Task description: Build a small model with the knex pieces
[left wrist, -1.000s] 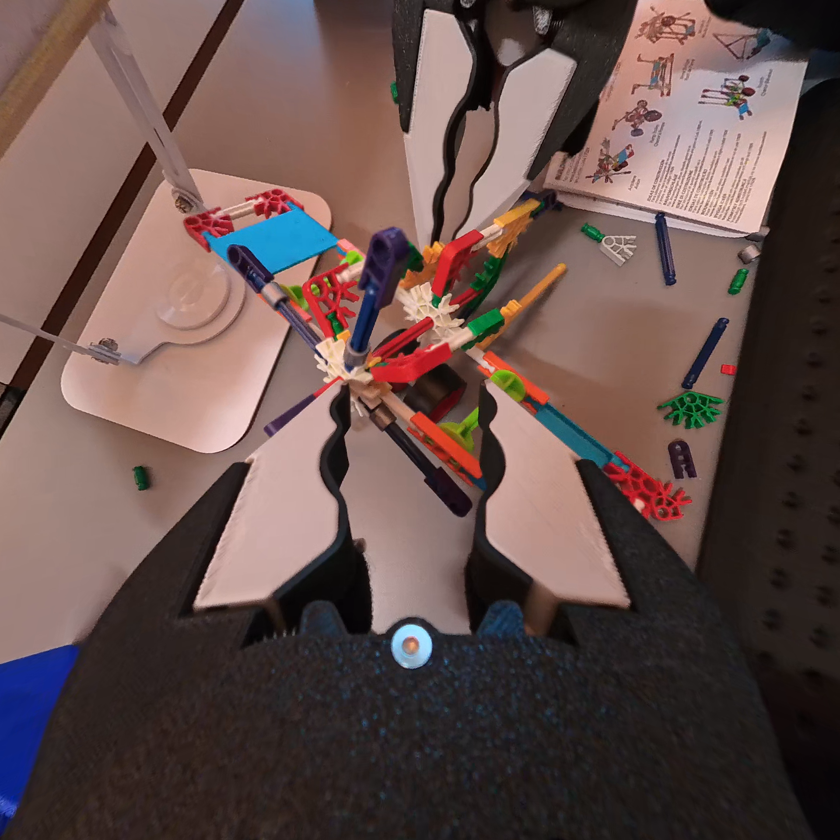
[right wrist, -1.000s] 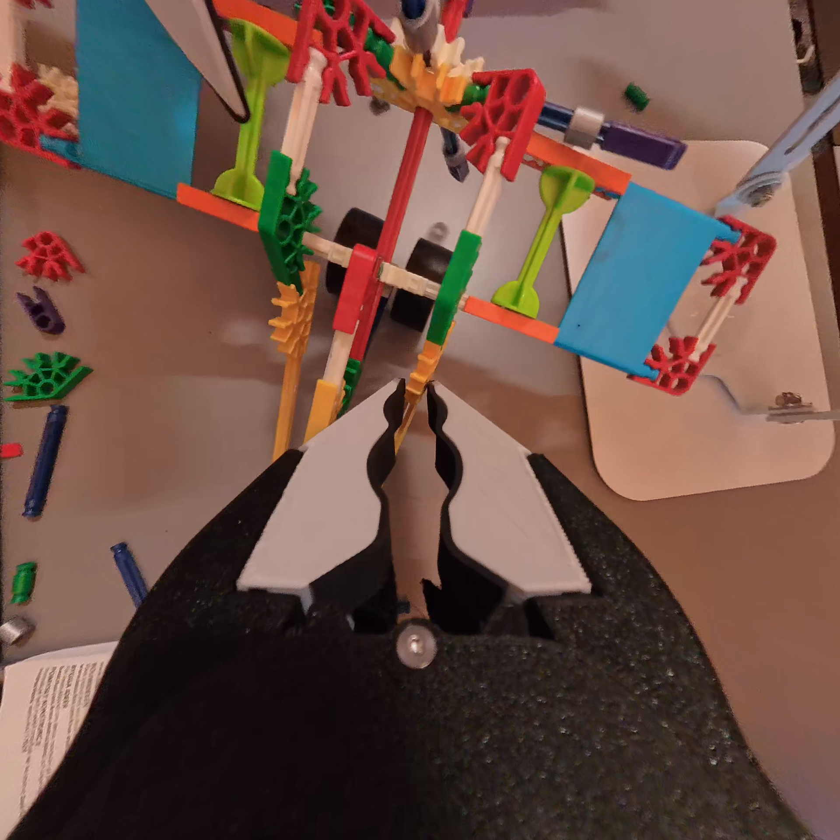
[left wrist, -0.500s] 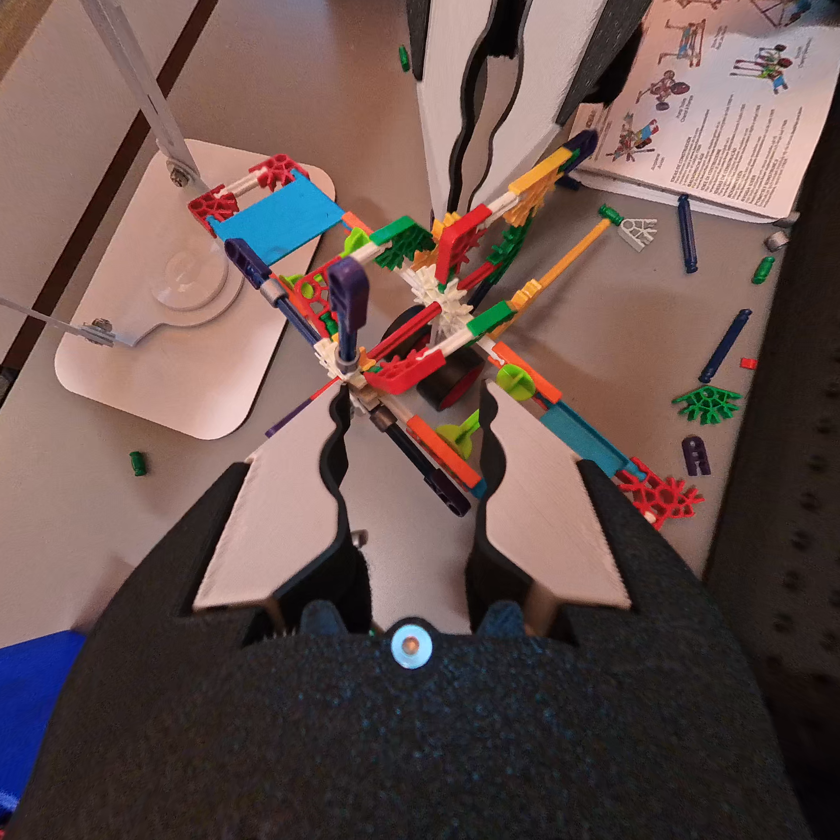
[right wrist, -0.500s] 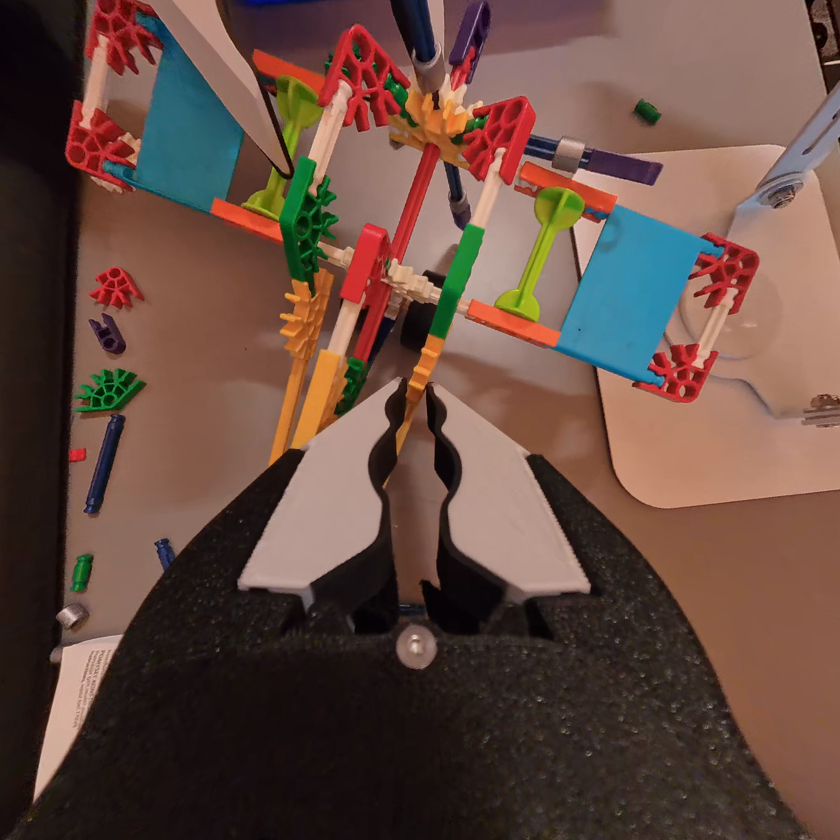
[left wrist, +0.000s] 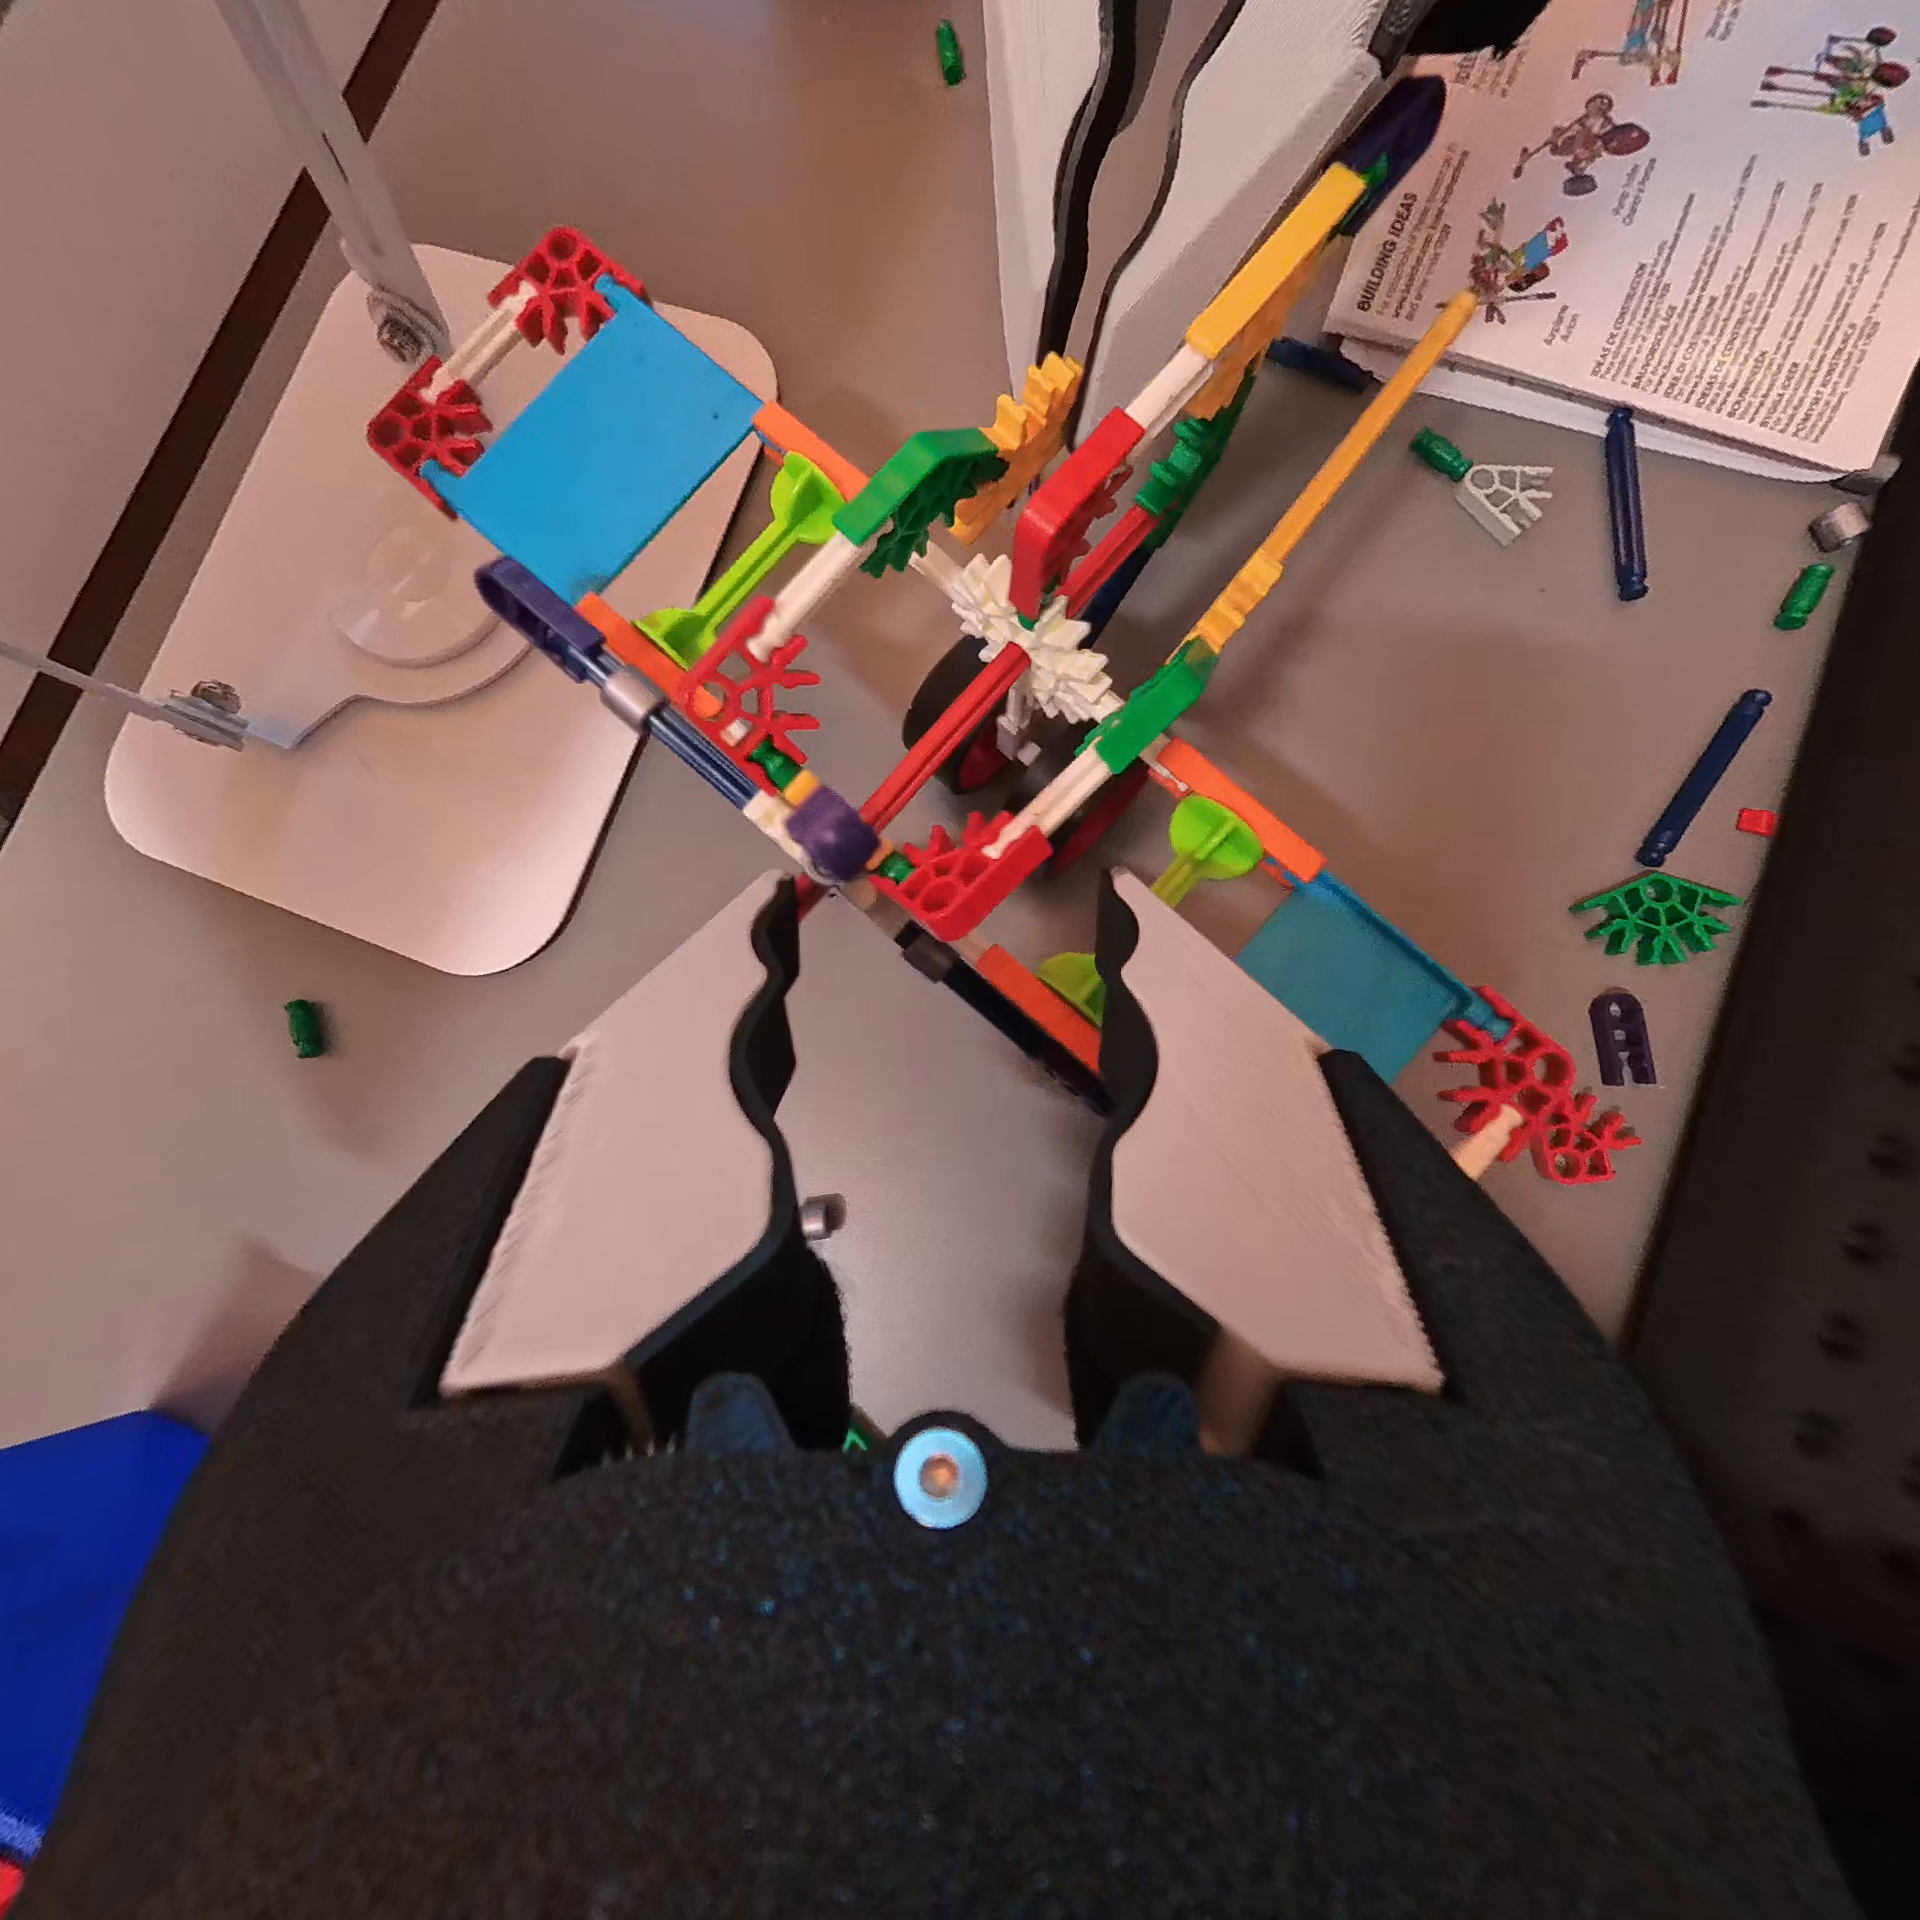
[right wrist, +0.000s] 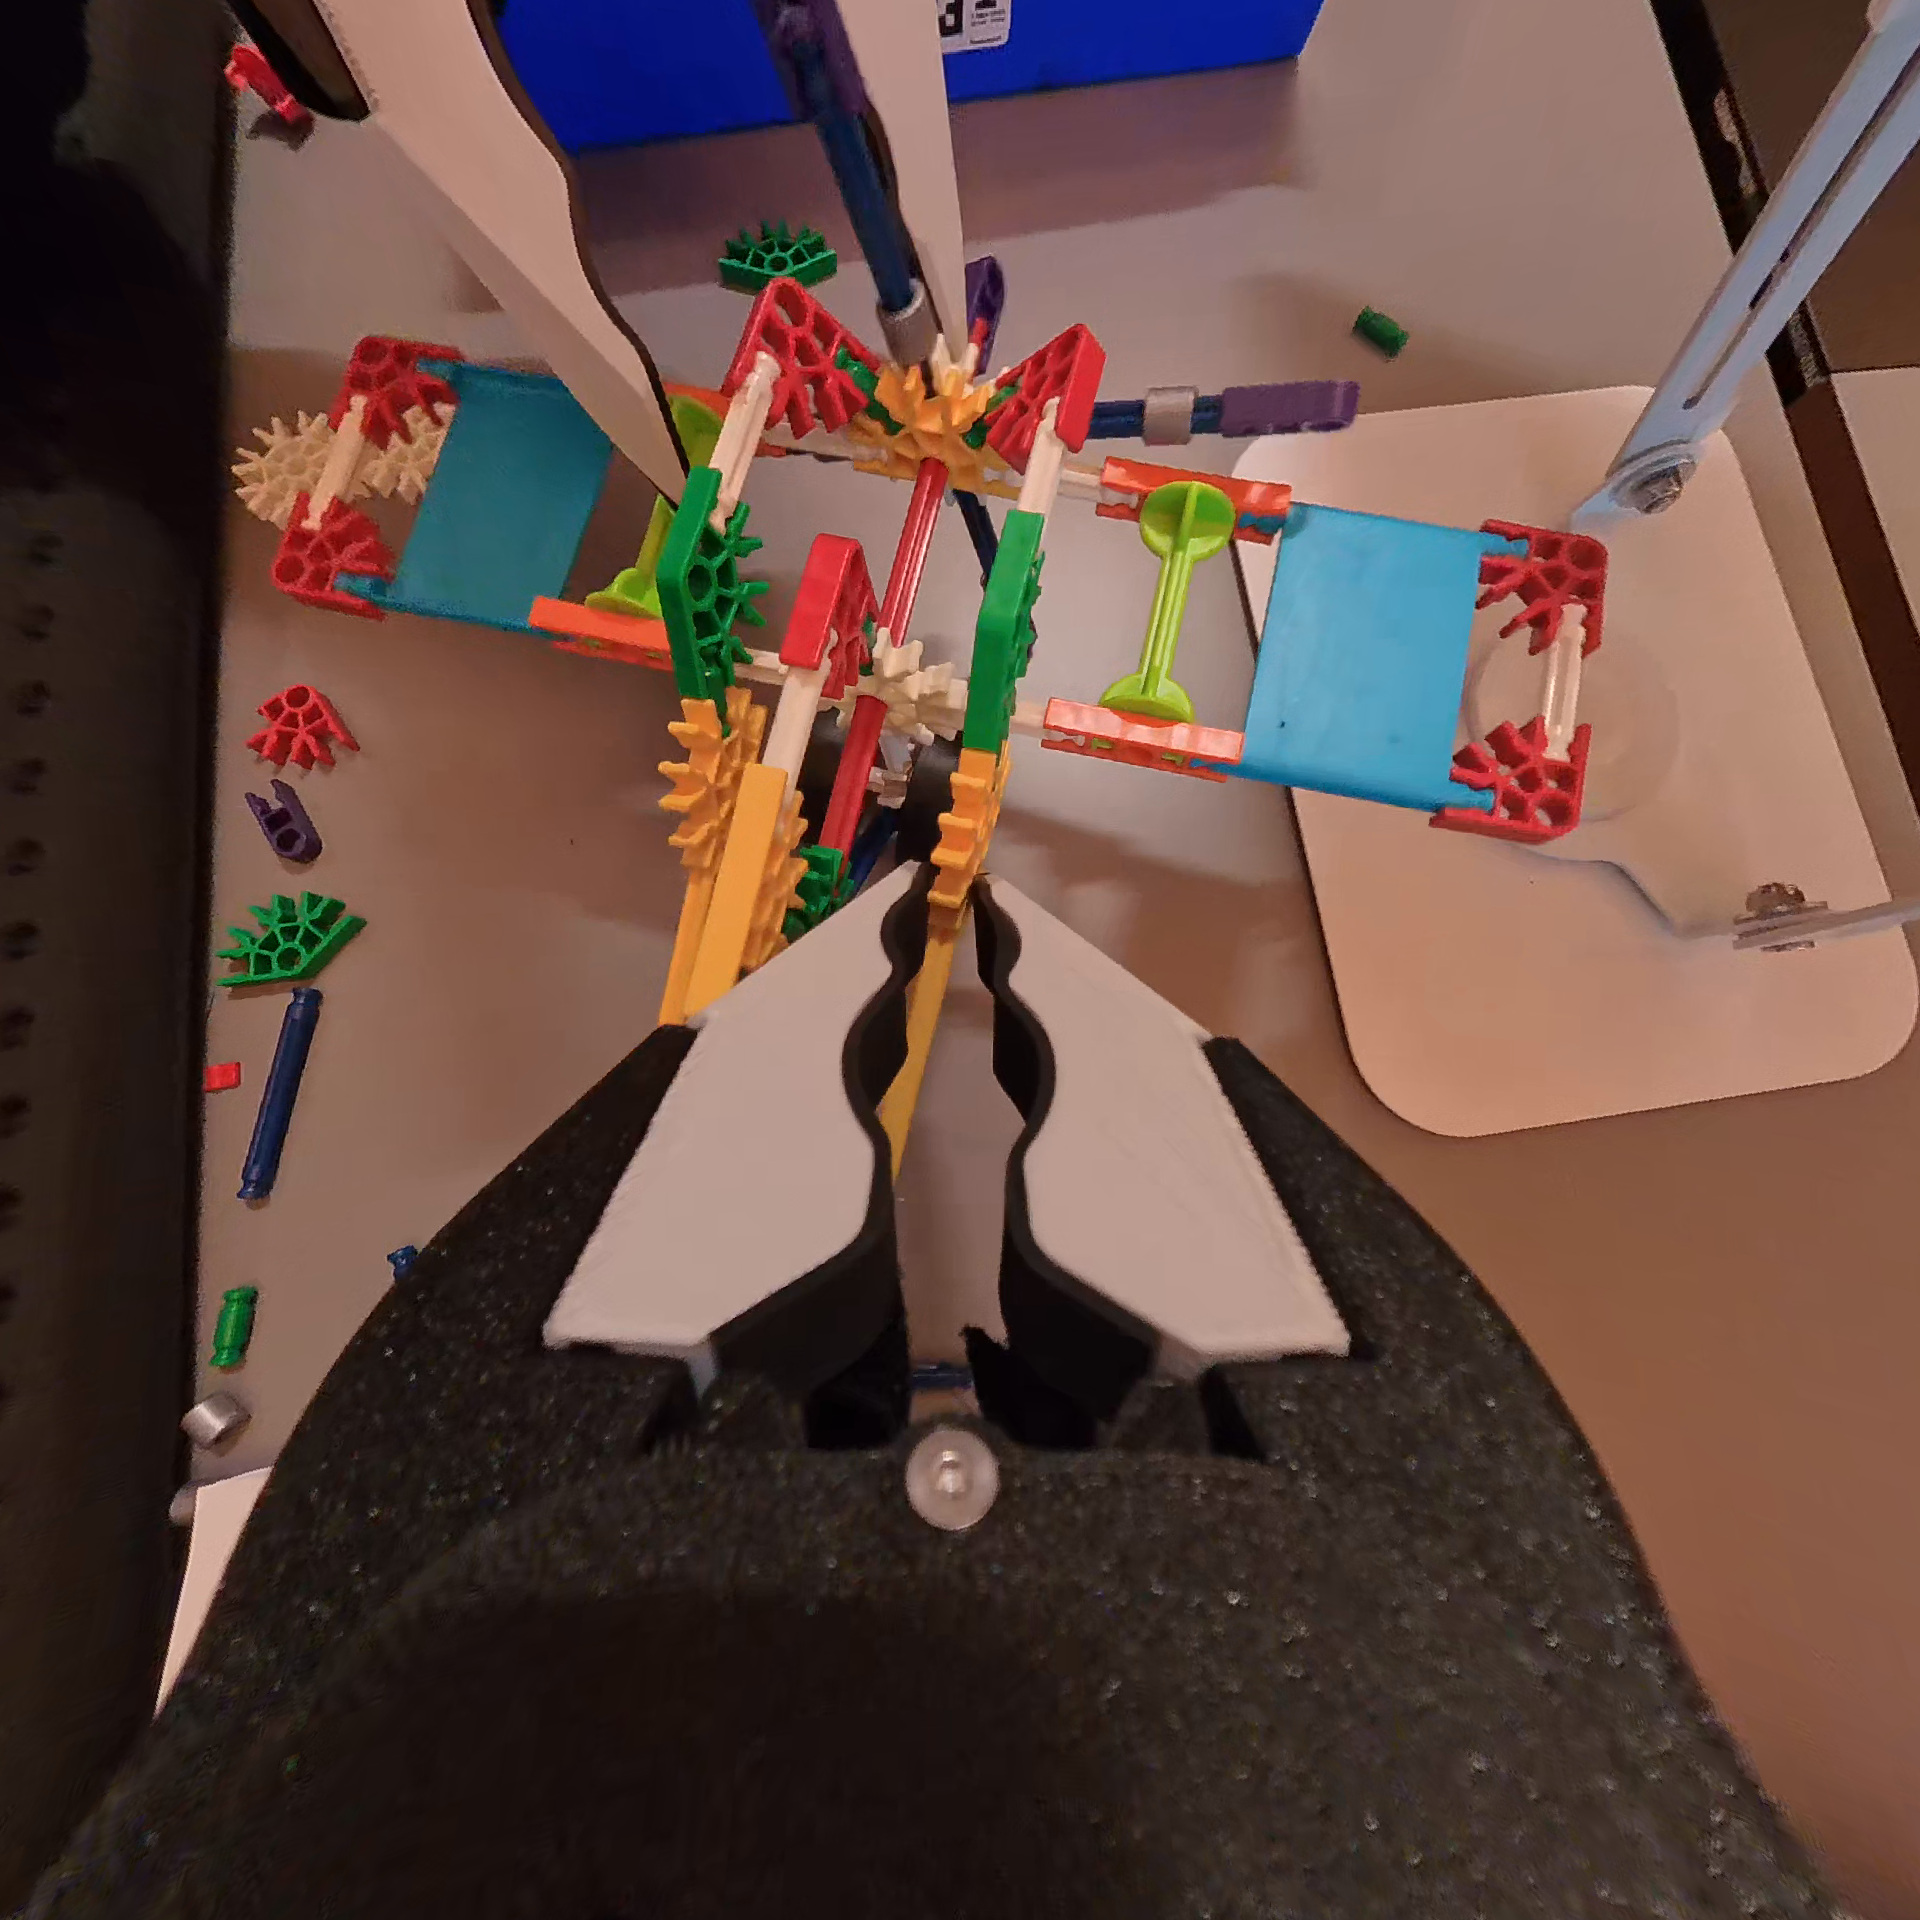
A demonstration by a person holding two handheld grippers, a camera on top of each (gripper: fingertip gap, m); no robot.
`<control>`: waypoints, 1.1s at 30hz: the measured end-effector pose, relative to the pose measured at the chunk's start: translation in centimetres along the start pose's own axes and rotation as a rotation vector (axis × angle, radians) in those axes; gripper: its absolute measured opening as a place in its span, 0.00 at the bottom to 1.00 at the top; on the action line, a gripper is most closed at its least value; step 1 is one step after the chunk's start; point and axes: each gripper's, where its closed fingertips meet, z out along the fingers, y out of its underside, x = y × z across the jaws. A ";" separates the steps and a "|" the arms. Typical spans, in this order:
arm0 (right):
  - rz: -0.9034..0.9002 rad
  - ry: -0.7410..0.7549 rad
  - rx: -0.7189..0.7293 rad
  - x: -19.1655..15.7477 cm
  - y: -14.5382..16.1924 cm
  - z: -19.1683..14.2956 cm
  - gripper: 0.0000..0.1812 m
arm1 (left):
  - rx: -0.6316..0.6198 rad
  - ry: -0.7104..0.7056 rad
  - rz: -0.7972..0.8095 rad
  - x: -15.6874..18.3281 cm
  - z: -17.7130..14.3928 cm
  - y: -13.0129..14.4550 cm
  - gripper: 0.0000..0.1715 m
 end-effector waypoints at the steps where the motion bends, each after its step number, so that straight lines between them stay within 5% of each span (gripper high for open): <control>1: 0.004 -0.001 0.003 0.1 0.0 0.0 0.04 | 0.001 -0.002 -0.001 0.0 0.0 0.0 0.33; 33: 0.021 0.031 -0.012 1.5 1.0 -0.7 0.06 | 0.025 0.015 0.034 0.5 -0.3 -0.5 0.30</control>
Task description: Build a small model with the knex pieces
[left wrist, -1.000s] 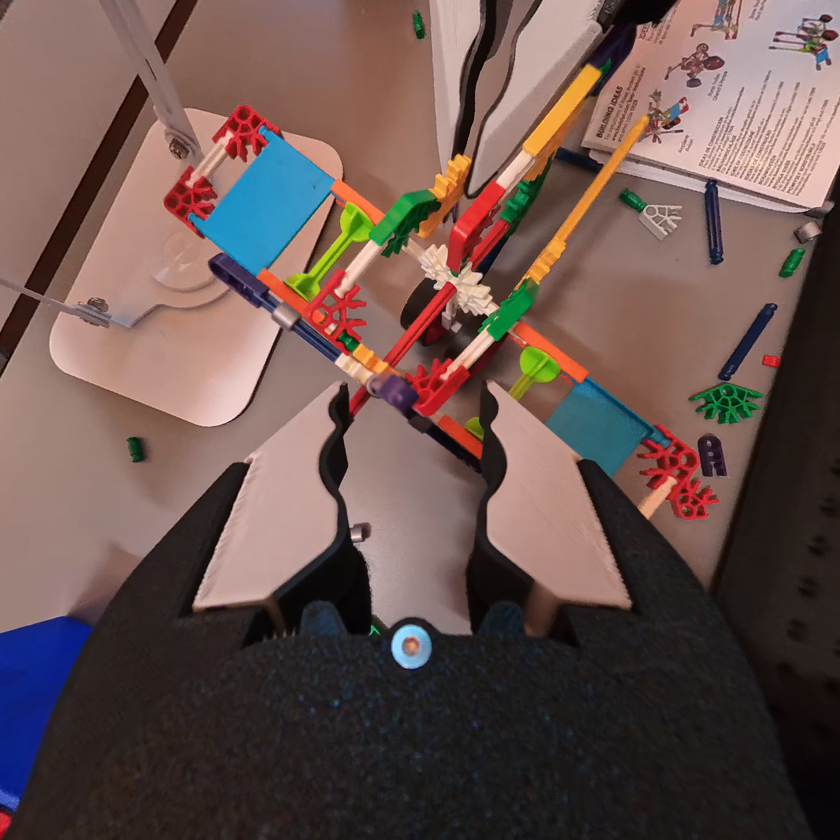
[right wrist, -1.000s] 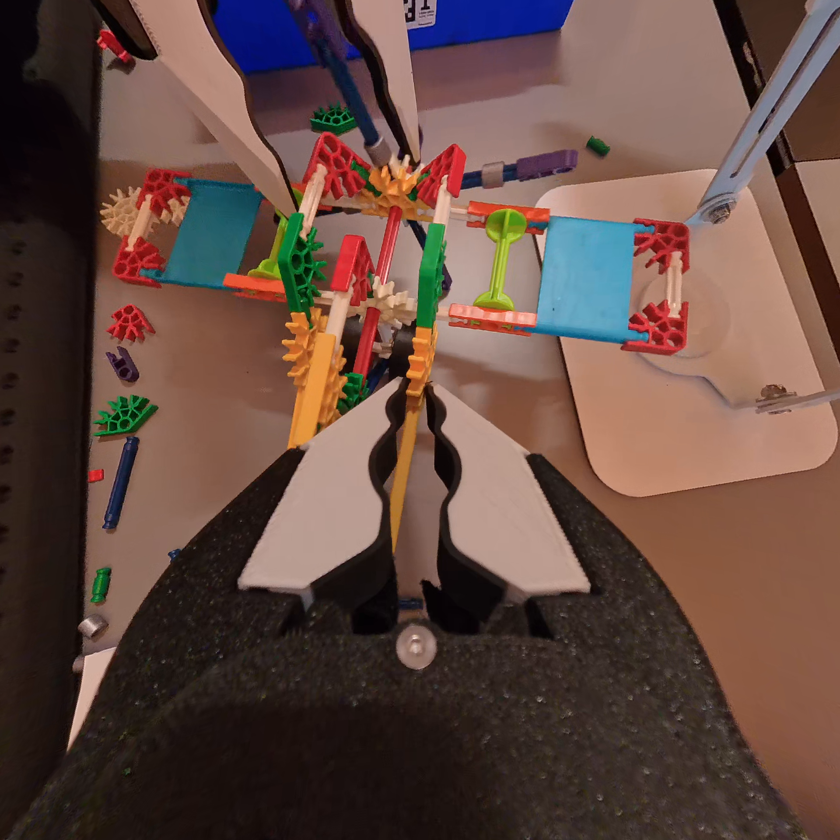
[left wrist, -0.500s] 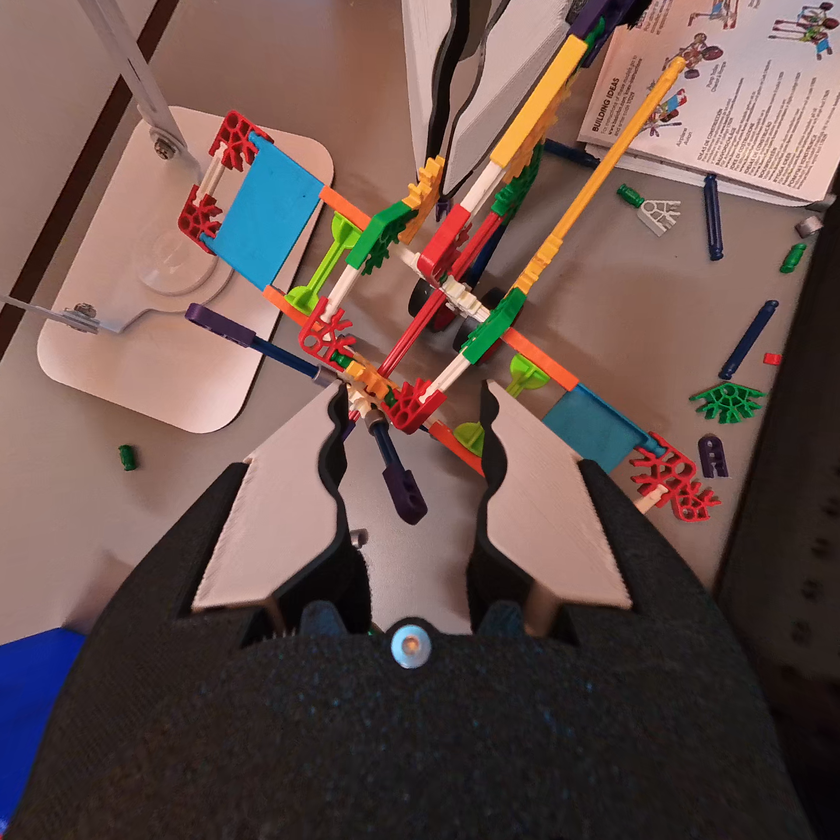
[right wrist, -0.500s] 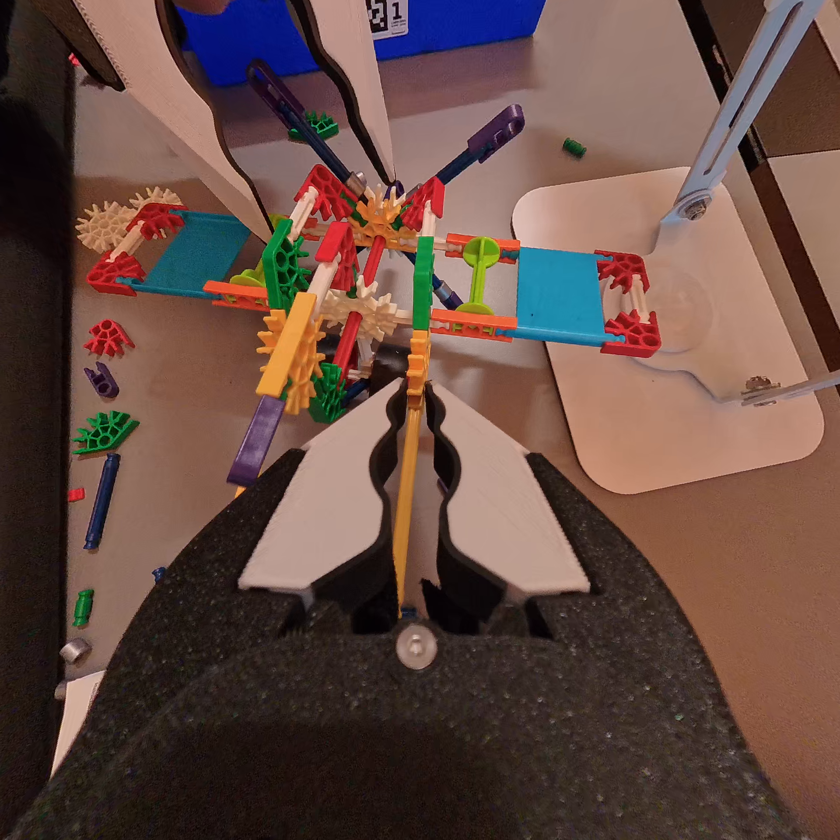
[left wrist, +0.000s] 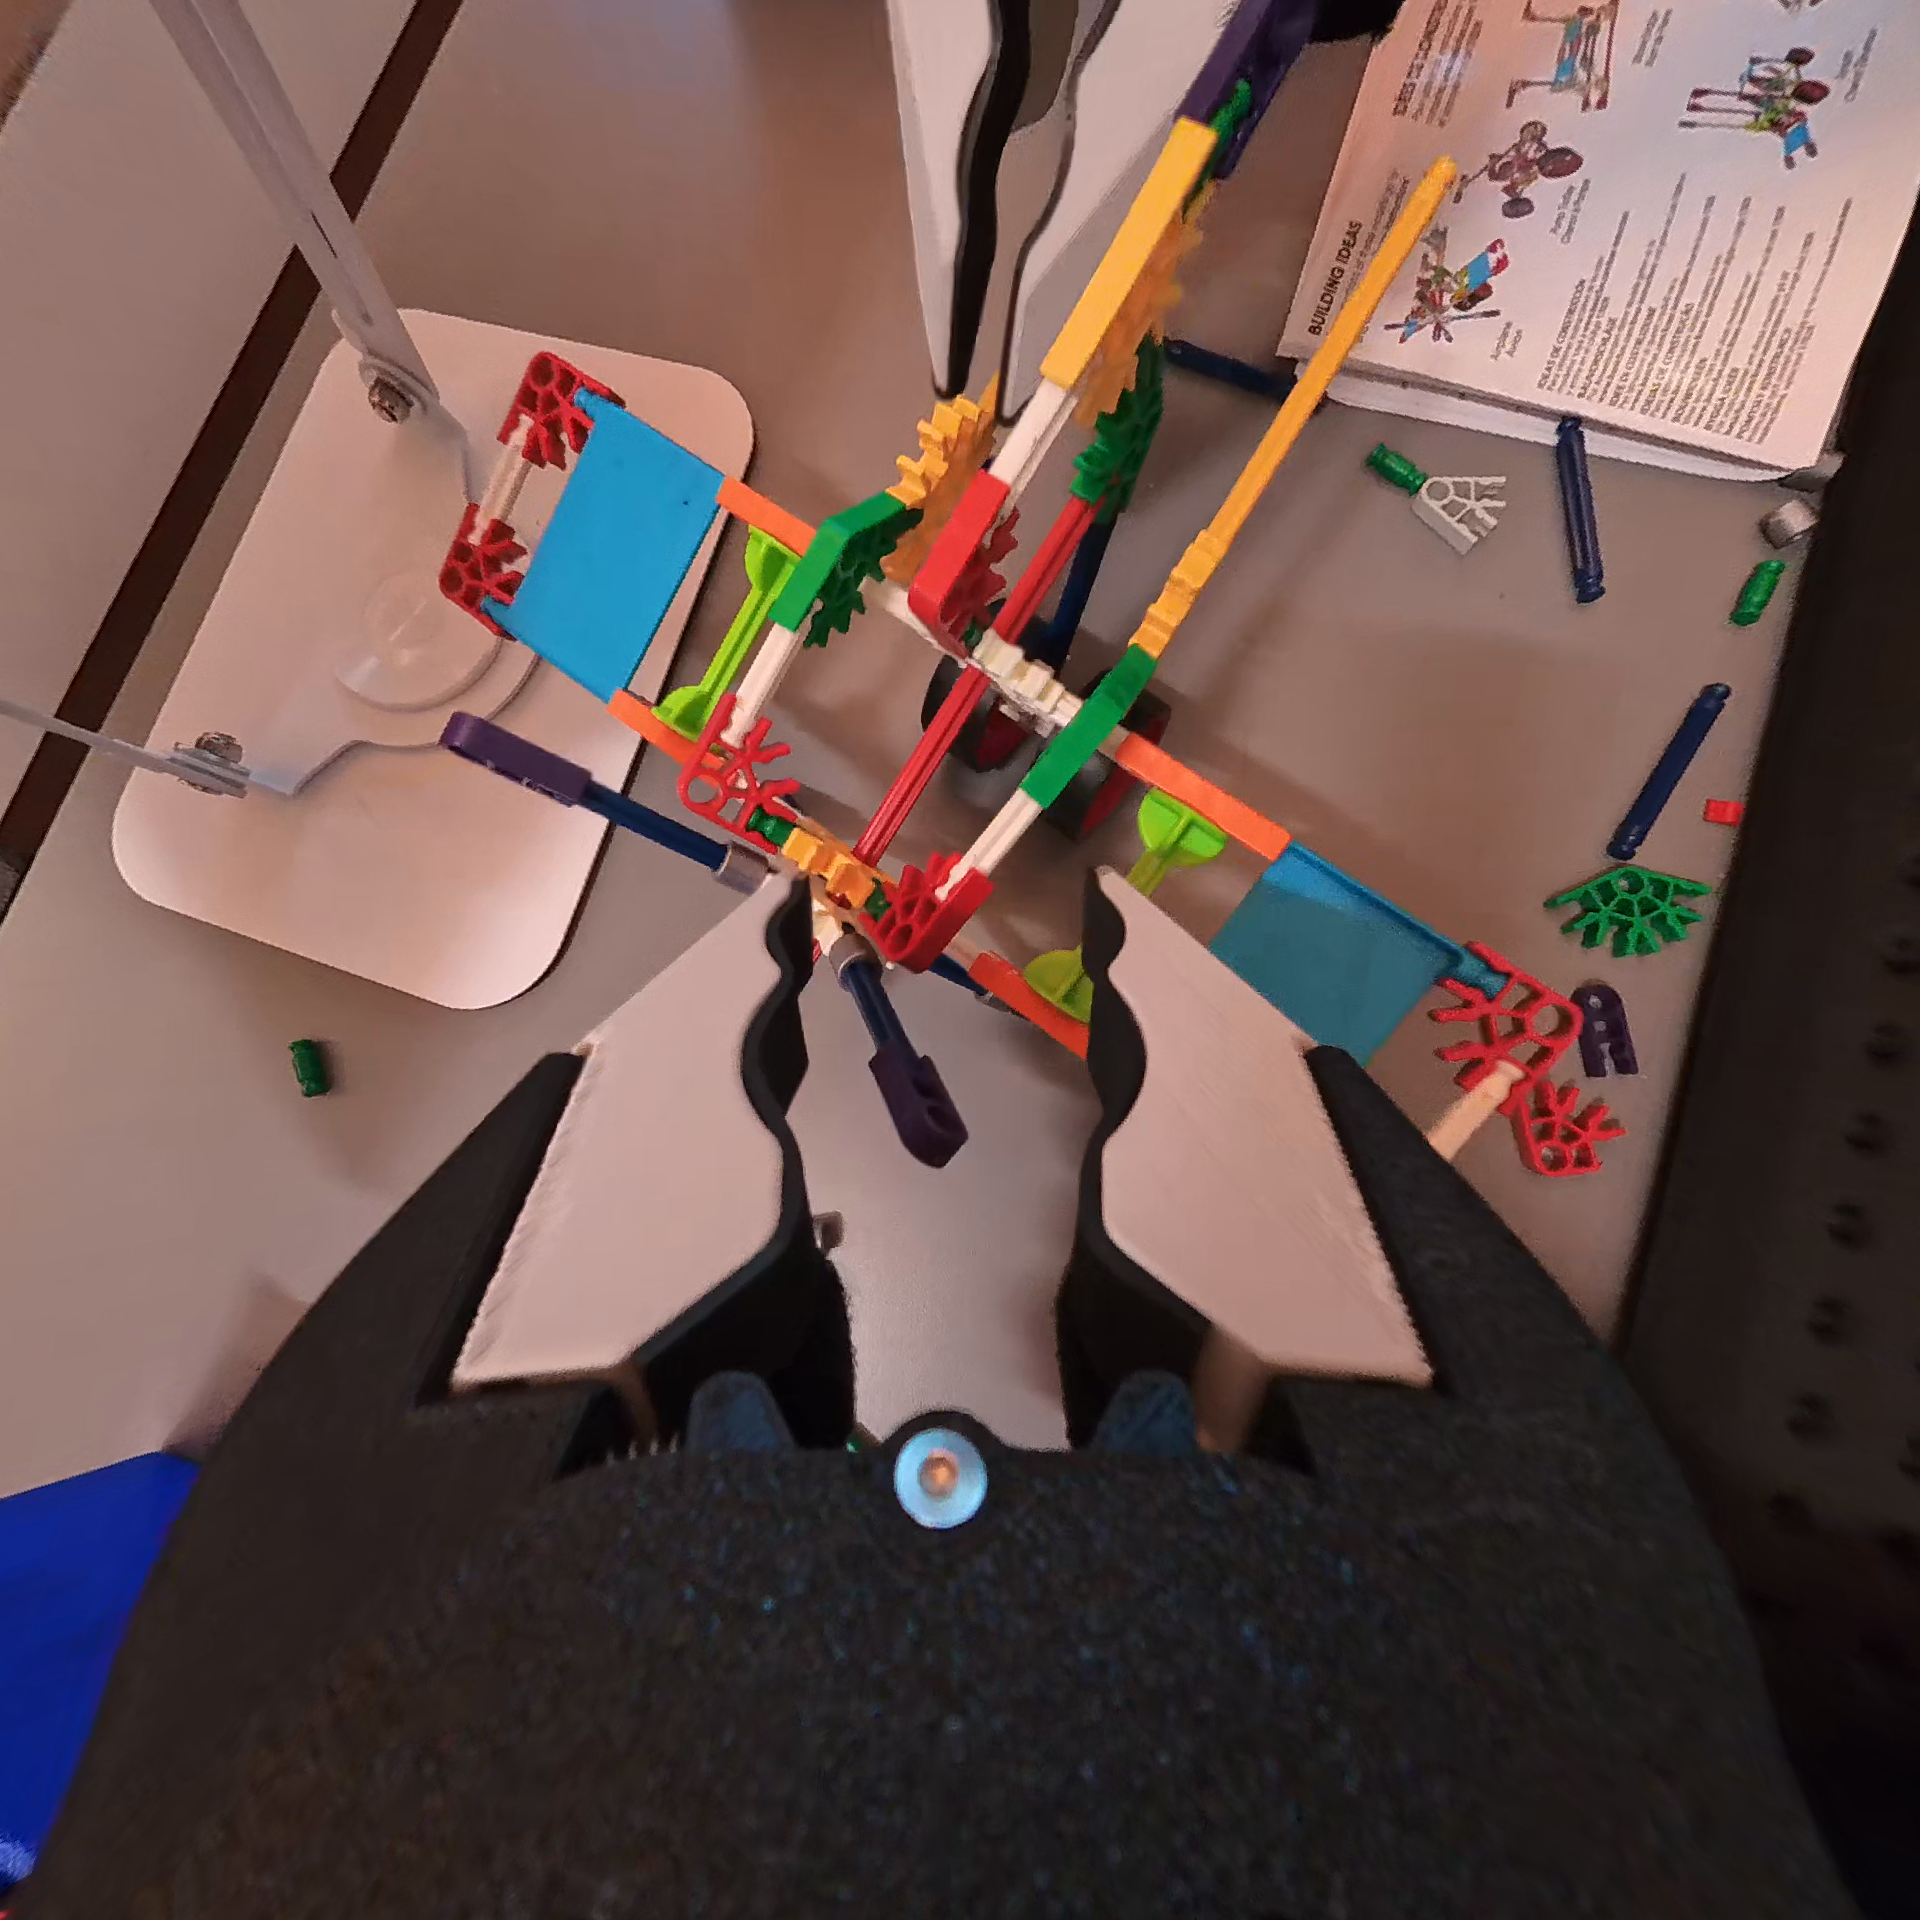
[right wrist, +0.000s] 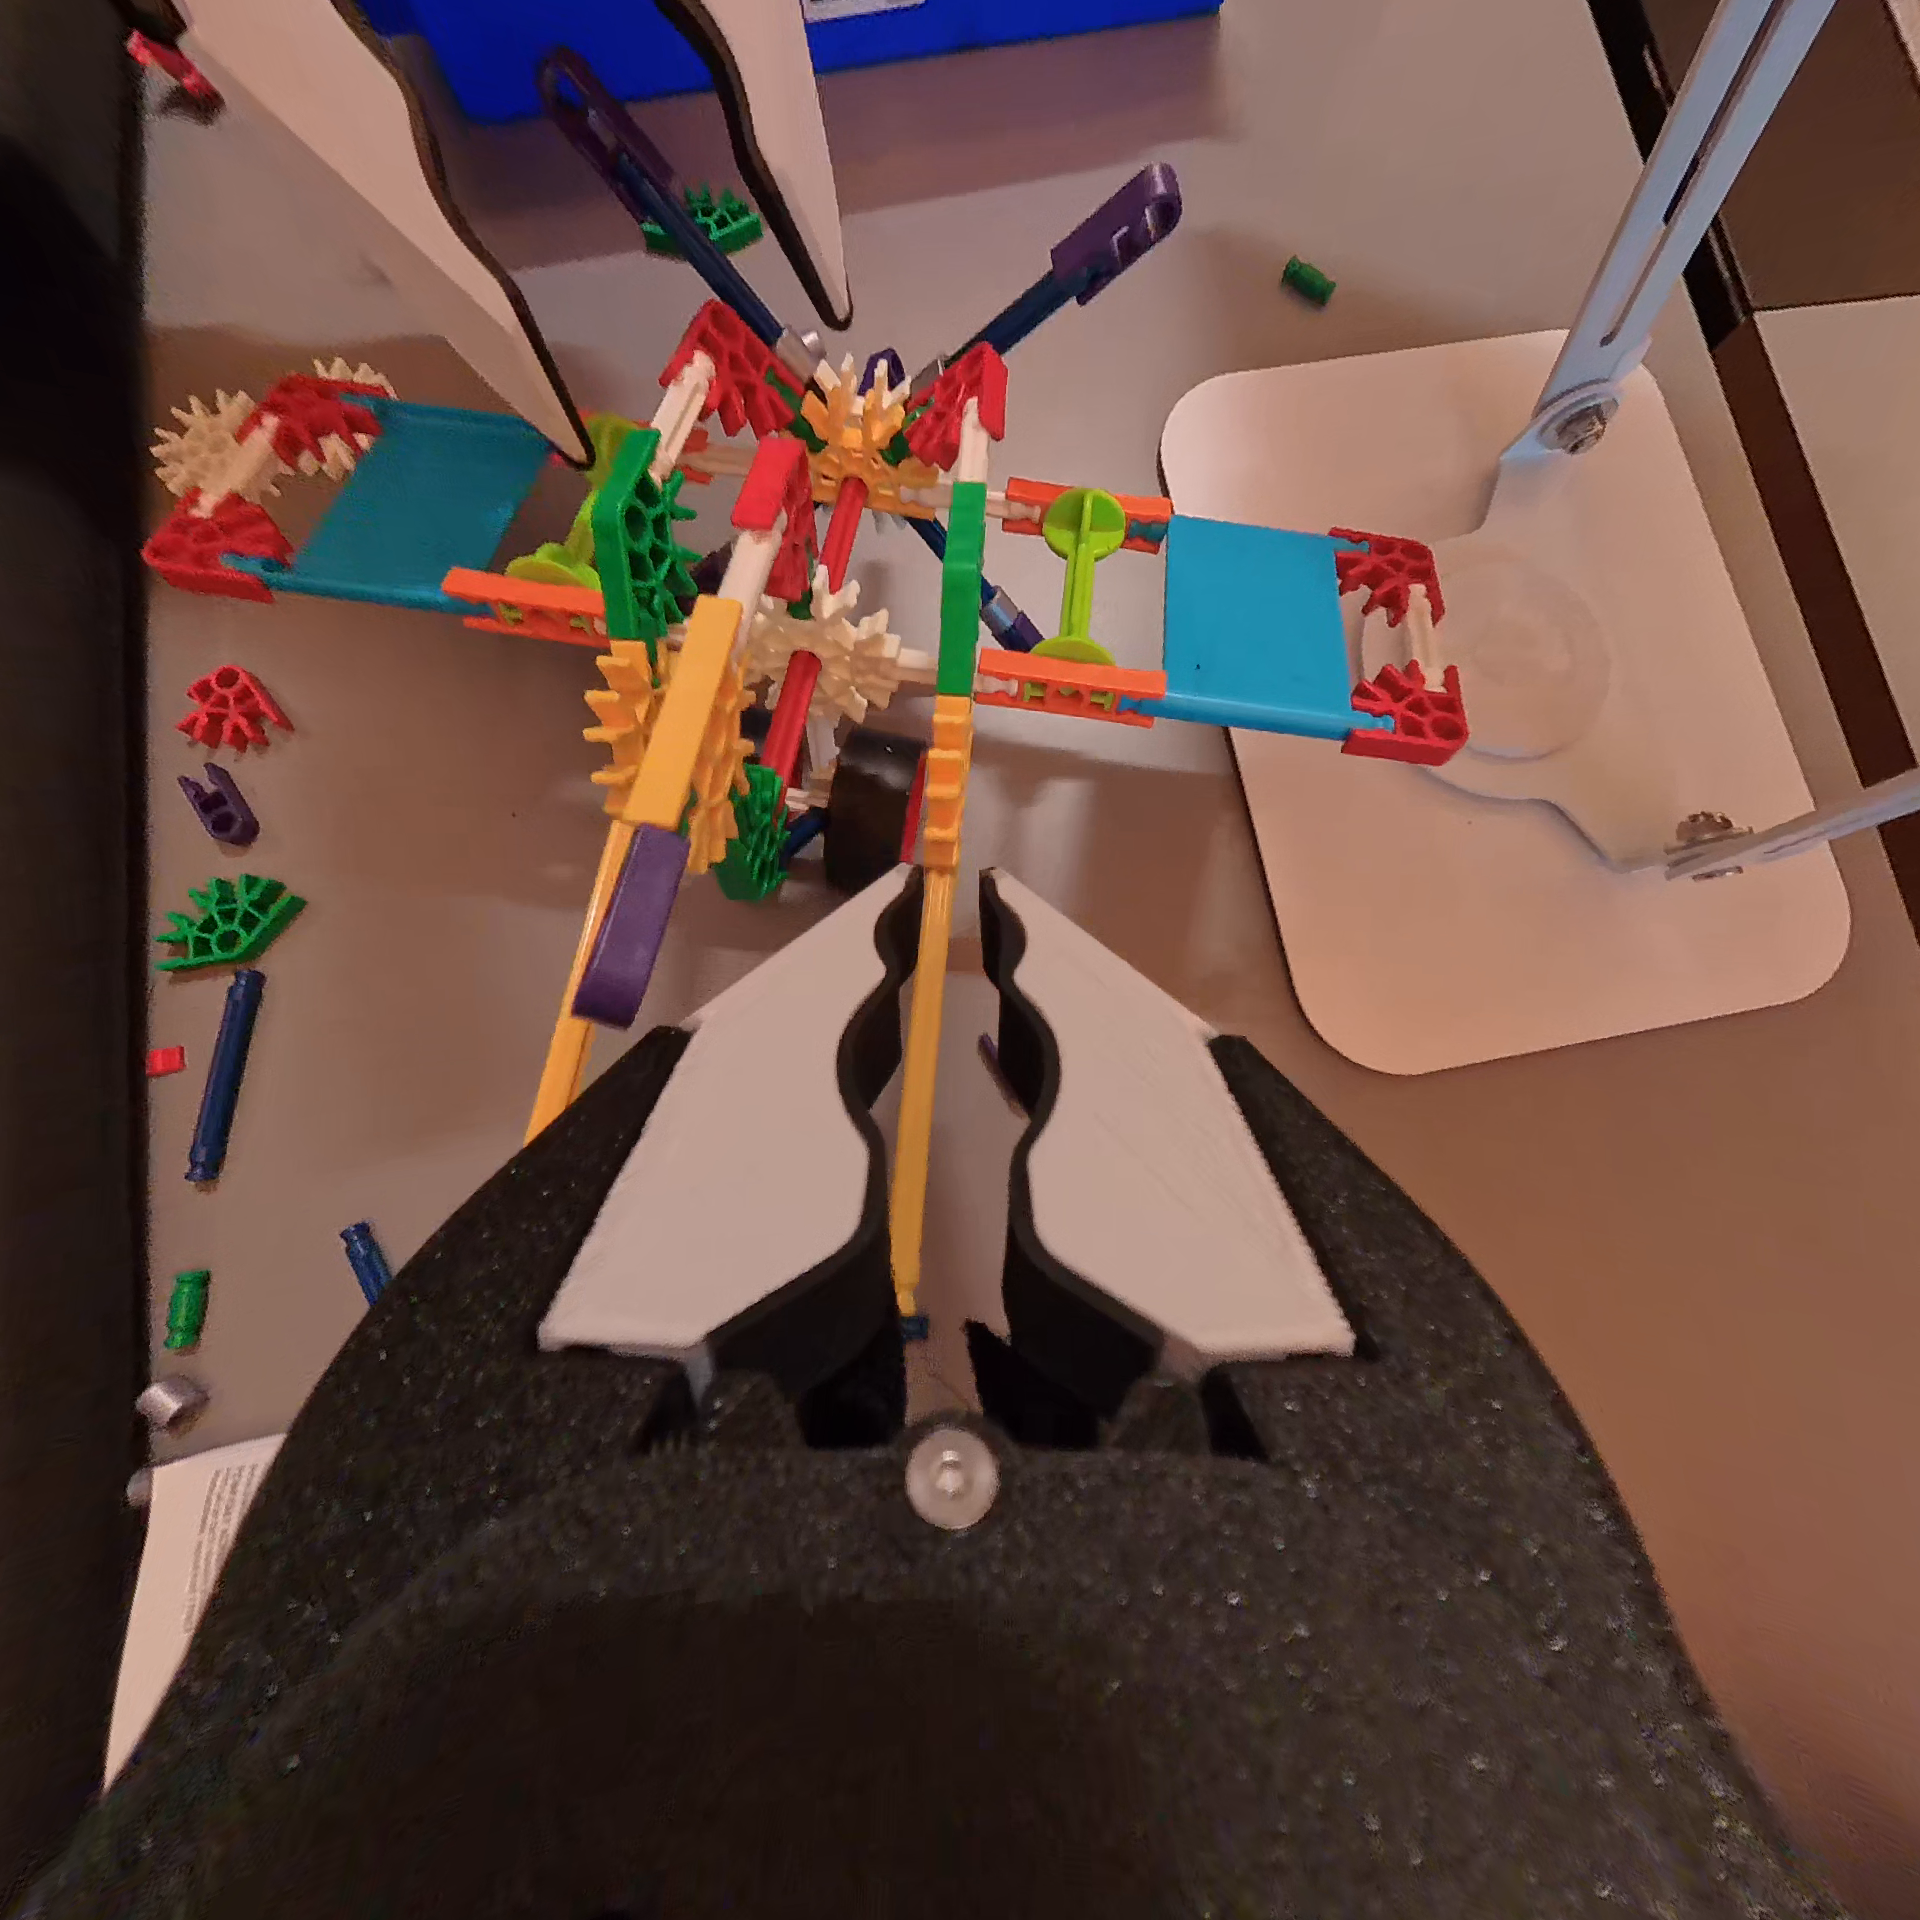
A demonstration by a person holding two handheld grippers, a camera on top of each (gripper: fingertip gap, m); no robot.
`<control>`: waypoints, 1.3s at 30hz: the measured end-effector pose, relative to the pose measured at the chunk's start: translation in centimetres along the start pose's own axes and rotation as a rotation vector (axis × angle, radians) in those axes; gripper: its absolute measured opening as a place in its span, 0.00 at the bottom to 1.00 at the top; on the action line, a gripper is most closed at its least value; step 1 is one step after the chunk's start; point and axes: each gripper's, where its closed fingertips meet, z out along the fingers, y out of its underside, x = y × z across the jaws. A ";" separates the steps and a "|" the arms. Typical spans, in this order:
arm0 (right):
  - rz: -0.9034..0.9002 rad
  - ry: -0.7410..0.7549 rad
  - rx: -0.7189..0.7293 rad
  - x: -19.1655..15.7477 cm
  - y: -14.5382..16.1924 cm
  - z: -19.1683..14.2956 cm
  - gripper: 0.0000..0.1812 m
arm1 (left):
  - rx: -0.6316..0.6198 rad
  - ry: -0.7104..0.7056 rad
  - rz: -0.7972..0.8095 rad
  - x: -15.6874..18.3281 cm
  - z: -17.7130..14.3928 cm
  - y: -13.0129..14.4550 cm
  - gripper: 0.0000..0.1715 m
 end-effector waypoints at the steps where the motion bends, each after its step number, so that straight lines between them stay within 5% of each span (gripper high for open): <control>1: -0.001 -0.002 -0.002 0.0 0.1 -0.1 0.06 | 0.003 0.002 -0.001 0.0 0.0 0.0 0.29; 7: -0.002 0.021 -0.017 0.5 0.4 -0.3 0.07 | 0.012 0.024 -0.003 0.2 0.1 -0.1 0.23; 39: -0.046 -0.002 -0.064 0.9 2.4 -1.4 0.08 | -0.037 -0.009 0.024 0.1 1.2 0.5 0.22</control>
